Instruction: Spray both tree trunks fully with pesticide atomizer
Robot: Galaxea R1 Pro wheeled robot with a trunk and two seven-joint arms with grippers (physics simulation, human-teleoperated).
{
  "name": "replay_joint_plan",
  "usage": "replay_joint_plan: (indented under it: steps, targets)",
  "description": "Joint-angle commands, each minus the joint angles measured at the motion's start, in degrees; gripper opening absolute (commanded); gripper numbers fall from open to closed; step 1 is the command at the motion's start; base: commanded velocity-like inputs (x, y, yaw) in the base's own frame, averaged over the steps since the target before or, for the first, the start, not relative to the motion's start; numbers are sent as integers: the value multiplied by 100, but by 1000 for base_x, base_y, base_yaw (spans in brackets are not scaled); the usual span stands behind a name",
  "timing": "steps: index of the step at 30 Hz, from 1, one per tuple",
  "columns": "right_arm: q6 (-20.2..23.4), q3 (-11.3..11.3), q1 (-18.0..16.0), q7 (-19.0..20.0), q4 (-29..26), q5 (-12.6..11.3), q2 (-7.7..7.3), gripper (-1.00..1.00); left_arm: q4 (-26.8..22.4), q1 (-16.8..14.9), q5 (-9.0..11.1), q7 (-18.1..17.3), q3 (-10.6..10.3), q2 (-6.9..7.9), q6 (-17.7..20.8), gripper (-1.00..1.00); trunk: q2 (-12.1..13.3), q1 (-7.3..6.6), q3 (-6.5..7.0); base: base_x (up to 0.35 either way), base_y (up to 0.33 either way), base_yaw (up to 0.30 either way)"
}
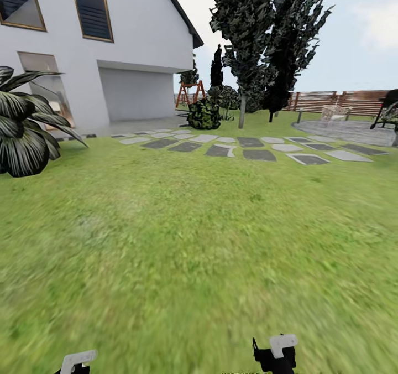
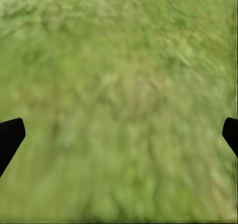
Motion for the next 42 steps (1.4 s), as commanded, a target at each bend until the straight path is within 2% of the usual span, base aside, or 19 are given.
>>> replay_joint_plan:
  steps: [1,42]
  targets:
    - [-7,-9,-4,-50,7,60,2,100,4,-2,52,-28,-12,3,-17,-100,-2,-1,-5,0,0,-272]
    - [-7,-8,-3,-50,11,60,2,100,4,-2,39,-35,-15,-3,-10,-100,-2,-1,-5,0,0,-272]
